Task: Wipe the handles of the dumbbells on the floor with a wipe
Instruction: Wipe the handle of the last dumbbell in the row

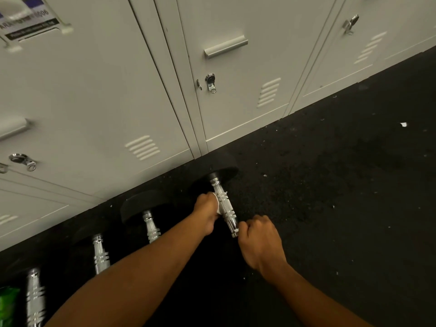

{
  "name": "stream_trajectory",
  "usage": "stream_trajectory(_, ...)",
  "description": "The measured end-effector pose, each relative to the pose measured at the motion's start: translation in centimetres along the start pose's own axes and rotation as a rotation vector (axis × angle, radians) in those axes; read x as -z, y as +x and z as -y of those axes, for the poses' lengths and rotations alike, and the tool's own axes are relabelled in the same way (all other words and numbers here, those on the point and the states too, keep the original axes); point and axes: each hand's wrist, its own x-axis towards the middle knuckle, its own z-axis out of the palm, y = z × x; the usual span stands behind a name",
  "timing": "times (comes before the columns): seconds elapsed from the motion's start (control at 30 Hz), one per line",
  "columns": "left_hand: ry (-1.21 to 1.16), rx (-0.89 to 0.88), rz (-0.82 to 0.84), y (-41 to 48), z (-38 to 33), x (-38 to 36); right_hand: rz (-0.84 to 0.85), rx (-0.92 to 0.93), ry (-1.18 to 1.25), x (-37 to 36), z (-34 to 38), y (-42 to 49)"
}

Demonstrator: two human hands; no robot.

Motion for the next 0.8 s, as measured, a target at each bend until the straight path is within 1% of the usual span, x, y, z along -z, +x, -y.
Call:
stream_trajectory(0.13, -0.046, -0.041, 0.008, 0.6, -1.7, 0.2, 0.002, -0.017, 0.046, 0.1, -0.2, -0.1)
stream_trajectory(0.27, -0.064, -0.075, -0.019, 0.5, -1.7, 0.2, 0.021, -0.001, 0.033, 0.1, -0.2, -0.1)
stream_trajectory(0.43, 0.094, -0.073, 0.002, 3.2, 2.4, 1.3, 0.012, -0.009, 0.033, 0.3, 0.0, -0.1)
stream_trajectory(0.57, 0.201, -0.069, 0.088, -0.2, 3.7, 1.4, 0.012, -0.003, 0.022, 0.1, -0.1, -0.1)
stream_trajectory(0.7, 0.302, -0.049, 0.175, -1.6, 4.3, 2.1, -0.003, -0.001, 0.021, 0.1, 0.0, -0.1)
stream_trajectory(0.8, 0.332, -0.042, 0.165, -2.0, 3.9, 2.9, -0.001, 0.006, 0.007, 0.1, 0.0, -0.1)
